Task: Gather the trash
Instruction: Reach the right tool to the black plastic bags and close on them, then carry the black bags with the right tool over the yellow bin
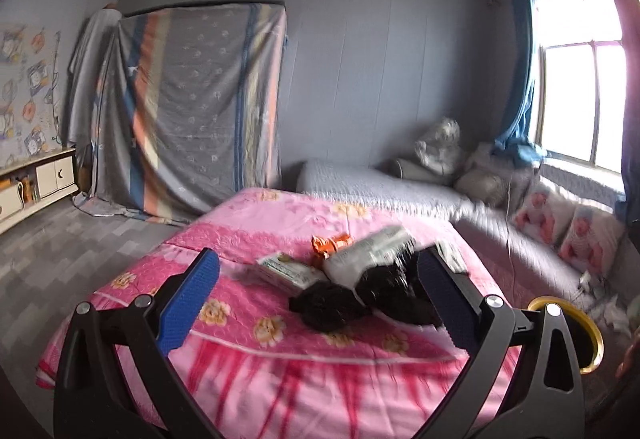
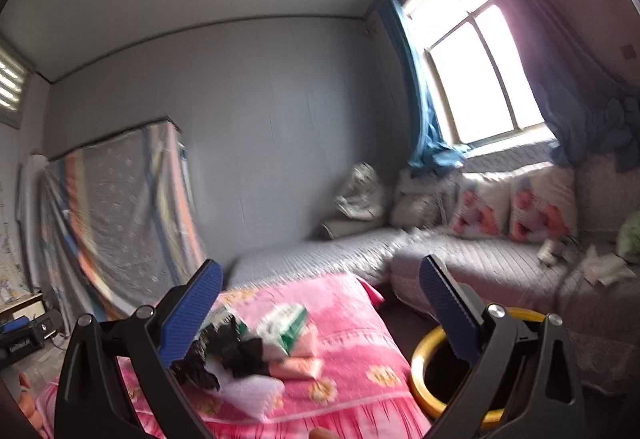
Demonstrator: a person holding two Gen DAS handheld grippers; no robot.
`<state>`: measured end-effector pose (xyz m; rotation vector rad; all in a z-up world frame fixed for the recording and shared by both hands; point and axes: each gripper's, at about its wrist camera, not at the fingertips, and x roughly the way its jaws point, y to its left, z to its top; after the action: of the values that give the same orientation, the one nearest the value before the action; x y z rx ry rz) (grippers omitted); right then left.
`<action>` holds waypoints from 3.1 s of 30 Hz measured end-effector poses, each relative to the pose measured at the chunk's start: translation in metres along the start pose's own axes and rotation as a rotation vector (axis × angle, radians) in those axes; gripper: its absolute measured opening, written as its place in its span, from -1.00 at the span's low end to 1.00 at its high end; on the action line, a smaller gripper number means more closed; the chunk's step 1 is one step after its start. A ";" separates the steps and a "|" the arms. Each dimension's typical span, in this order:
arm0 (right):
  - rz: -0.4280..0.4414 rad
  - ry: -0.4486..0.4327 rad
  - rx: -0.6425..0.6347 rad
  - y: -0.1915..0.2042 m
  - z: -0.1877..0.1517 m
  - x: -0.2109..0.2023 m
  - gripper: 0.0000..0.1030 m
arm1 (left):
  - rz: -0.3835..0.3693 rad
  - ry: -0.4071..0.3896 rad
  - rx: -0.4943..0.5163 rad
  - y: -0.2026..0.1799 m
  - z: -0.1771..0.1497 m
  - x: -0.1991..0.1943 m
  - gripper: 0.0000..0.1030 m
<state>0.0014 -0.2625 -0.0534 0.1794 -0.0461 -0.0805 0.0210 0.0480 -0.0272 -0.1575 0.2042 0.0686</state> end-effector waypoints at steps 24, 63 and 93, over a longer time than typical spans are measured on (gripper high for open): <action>0.481 0.740 -0.438 0.146 -0.091 0.243 0.51 | -0.022 0.272 0.022 0.057 -0.039 0.074 0.84; 0.717 0.738 0.017 0.035 -0.032 0.152 -0.51 | -0.337 0.574 0.306 -0.048 -0.067 0.237 -0.07; 0.373 0.442 0.143 -0.083 0.021 0.083 -0.50 | -0.531 0.232 0.165 -0.025 0.011 0.079 -0.47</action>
<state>0.0762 -0.3544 -0.0446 0.3251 0.3559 0.3363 0.1024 0.0289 -0.0296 -0.0508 0.3922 -0.4959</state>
